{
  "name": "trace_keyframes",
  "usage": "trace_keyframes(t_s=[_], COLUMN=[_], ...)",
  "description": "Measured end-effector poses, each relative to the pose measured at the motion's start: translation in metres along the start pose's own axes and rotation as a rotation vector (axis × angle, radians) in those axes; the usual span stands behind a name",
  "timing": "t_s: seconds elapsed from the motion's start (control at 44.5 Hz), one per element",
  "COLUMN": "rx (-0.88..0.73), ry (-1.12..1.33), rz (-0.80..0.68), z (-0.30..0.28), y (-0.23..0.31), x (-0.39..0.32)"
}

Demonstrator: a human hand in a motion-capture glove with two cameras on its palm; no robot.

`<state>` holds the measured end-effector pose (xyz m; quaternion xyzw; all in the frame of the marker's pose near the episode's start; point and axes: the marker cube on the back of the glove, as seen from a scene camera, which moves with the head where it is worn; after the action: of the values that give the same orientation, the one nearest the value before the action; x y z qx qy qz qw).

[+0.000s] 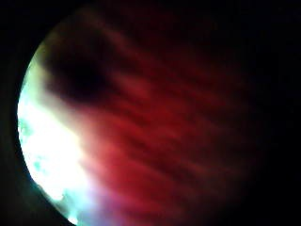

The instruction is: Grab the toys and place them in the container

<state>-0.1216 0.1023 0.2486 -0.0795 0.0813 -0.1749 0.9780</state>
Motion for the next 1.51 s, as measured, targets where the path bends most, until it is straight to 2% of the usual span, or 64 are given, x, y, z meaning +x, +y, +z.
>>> trace_keyframes(t_s=[0.067,0.225,0.337,0.495,0.697,0.832,0.899,1.057,1.281,1.394,1.506], rx=[-0.006,-0.149,-0.165,-0.018,0.107,0.08,0.077,0.128,0.166,0.174,0.163], ry=[-0.045,-0.192,-0.171,-0.148,-0.237,-0.055,-0.037,0.022,0.063,0.016,0.057], rz=[0.022,-0.041,-0.02,0.183,0.251,0.037,0.072,-0.006,-0.07,0.041,-0.163], z=[-0.002,-0.003,-0.024,-0.104,-0.221,-0.265,-0.284,-0.31,-0.317,-0.318,-0.306], y=[-0.008,-0.027,-0.042,-0.072,-0.11,-0.138,-0.163,-0.211,-0.285,-0.322,-0.342], x=[0.007,0.0,0.01,0.053,0.058,0.005,-0.023,-0.071,-0.156,-0.197,-0.217])
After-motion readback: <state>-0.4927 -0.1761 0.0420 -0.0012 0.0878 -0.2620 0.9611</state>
